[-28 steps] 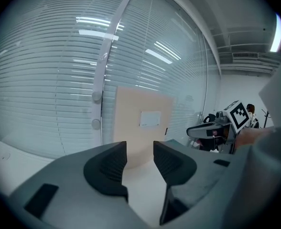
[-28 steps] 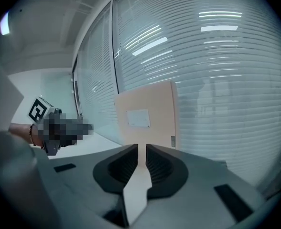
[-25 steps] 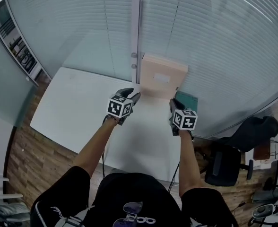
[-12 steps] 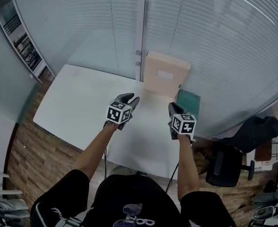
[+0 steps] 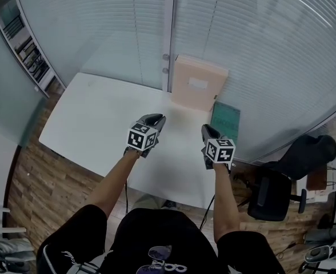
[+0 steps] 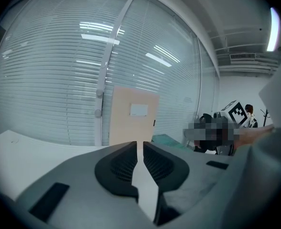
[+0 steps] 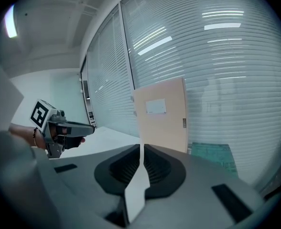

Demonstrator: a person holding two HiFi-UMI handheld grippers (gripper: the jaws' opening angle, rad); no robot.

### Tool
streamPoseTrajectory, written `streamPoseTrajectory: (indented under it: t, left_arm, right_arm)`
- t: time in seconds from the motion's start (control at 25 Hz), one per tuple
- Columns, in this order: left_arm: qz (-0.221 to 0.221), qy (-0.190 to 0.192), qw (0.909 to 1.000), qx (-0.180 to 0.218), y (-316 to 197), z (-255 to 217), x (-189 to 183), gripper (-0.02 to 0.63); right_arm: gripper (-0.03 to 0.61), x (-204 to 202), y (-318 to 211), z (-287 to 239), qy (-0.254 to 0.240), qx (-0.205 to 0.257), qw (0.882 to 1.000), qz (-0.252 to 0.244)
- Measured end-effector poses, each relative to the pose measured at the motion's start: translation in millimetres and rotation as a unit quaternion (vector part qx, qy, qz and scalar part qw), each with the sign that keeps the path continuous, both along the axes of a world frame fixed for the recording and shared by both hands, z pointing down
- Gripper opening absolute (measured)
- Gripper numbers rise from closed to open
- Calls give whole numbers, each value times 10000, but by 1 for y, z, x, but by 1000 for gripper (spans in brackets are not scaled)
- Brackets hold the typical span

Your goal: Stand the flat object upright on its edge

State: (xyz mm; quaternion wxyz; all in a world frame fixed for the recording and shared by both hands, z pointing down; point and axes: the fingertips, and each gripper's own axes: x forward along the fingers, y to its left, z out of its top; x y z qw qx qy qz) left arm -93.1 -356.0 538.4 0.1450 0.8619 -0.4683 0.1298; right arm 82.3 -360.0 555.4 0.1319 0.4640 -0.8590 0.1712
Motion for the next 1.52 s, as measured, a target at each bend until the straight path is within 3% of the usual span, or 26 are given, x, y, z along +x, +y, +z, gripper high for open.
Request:
streamPoseTrajectory:
  t: [1.52]
  left_arm:
    - [-77, 68, 9999, -28, 50, 18, 1, 23]
  right_arm:
    - [25, 1, 52, 15, 150, -6, 9997, -168]
